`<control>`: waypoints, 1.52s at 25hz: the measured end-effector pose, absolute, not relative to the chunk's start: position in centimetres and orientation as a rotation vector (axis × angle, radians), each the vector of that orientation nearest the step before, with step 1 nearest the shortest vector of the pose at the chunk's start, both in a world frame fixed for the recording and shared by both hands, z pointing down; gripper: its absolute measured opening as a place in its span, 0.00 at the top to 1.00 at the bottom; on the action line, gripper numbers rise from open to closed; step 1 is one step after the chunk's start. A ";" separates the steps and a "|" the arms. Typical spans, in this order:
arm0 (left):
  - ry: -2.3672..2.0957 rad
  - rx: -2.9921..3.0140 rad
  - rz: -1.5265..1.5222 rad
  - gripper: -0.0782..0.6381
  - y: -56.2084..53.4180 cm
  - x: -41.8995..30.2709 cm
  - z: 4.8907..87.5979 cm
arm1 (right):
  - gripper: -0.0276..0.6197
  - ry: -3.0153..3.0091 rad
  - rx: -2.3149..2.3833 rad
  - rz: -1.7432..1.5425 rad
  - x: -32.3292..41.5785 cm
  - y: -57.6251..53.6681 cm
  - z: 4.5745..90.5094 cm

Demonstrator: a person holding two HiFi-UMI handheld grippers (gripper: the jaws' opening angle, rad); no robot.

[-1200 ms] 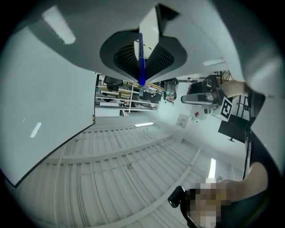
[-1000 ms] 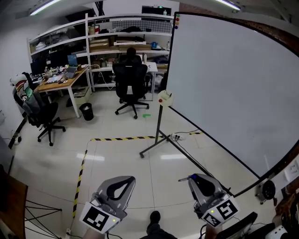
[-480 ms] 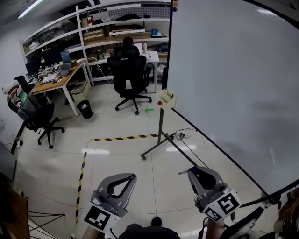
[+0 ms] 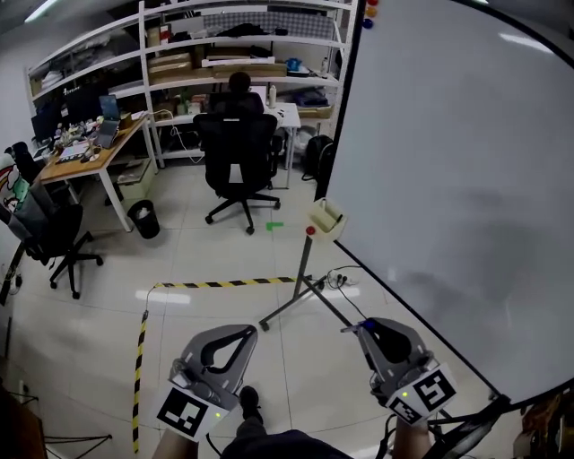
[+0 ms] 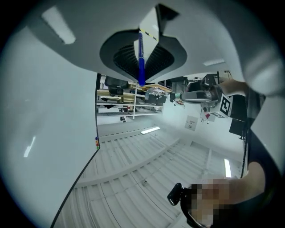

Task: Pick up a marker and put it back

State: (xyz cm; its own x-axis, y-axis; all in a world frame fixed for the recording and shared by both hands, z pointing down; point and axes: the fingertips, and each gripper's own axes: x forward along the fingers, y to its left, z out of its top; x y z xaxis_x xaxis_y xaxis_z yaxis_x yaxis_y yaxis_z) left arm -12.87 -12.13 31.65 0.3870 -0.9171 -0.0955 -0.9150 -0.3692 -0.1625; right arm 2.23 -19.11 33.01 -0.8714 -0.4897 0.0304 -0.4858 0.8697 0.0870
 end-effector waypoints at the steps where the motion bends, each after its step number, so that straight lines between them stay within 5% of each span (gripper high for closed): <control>1: 1.626 -2.465 -0.010 0.89 -13.6 -14.1 31.6 | 0.89 -2.975 0.794 -0.127 1.1 -20.3 32.9; 9: 1.463 -2.549 0.019 0.89 -24.0 -22.3 30.4 | 0.89 -2.908 0.925 -0.182 -7.0 -28.2 31.9; 38: 1.358 -2.737 -0.200 0.89 -54.2 -30.6 38.6 | 0.89 -2.619 1.238 0.010 -16.0 -58.8 43.0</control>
State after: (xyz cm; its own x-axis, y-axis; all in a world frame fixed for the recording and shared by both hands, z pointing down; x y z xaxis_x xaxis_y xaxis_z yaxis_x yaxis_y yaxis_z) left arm -30.59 -54.19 38.59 0.5989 -0.7967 0.0812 -0.7863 -0.6042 -0.1288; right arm -15.96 -58.76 42.95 -0.6106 -0.7603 0.2218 -0.7620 0.6403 0.0971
